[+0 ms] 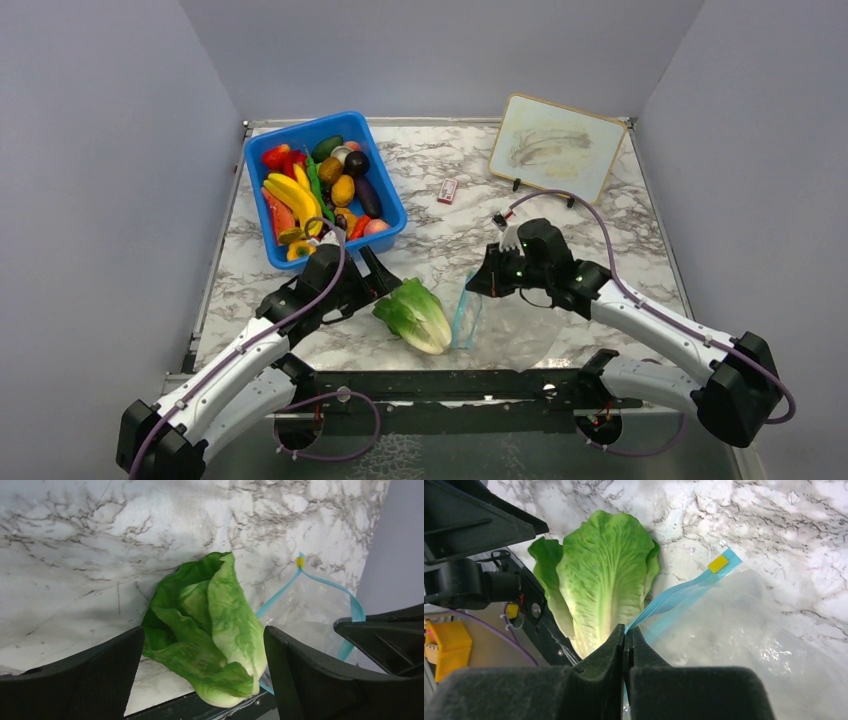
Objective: Place the food in the zip-top bag and seal the zipper
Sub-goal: Pick up the fake vegetable at the center of the board.
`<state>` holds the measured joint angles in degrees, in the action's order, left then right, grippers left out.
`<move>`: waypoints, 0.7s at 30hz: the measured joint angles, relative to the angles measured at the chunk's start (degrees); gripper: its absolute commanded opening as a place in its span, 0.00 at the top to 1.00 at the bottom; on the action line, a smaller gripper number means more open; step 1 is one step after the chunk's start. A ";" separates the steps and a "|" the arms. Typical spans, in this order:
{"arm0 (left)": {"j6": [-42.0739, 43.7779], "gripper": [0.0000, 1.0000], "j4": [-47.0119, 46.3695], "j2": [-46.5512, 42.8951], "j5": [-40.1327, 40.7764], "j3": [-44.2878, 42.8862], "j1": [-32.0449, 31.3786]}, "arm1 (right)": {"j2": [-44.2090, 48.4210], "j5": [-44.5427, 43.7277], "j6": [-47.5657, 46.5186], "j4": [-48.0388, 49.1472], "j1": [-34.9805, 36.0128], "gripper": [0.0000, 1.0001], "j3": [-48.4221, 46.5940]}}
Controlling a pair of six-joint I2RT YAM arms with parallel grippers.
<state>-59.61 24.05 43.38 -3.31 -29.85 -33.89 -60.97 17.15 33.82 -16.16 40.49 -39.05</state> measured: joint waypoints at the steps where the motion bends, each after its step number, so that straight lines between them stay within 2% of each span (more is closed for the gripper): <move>1: -0.52 0.08 0.11 0.39 0.00 0.55 0.00 | -0.11 0.00 -0.59 -0.87 0.00 0.99 -0.11; 6: -2.73 0.01 0.46 3.45 0.00 2.49 0.00 | -0.11 0.15 -1.75 -2.67 0.00 0.99 -0.15; 15: -7.65 0.03 -7.63 7.52 -0.07 7.23 0.00 | -0.11 3.21 0.00 0.26 -0.02 0.99 1.70; 18: -8.85 0.07 -10.69 10.14 -0.09 8.09 -0.13 | -0.11 3.23 0.04 0.24 -0.02 0.99 1.75; 21: -9.27 0.22 -13.62 12.83 -0.07 8.11 -0.81 | -0.09 3.15 -0.11 -0.39 -0.02 0.99 1.70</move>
<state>-68.88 10.44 56.21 -3.38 -21.74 -34.70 -61.06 20.29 33.71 -16.56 40.47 -37.34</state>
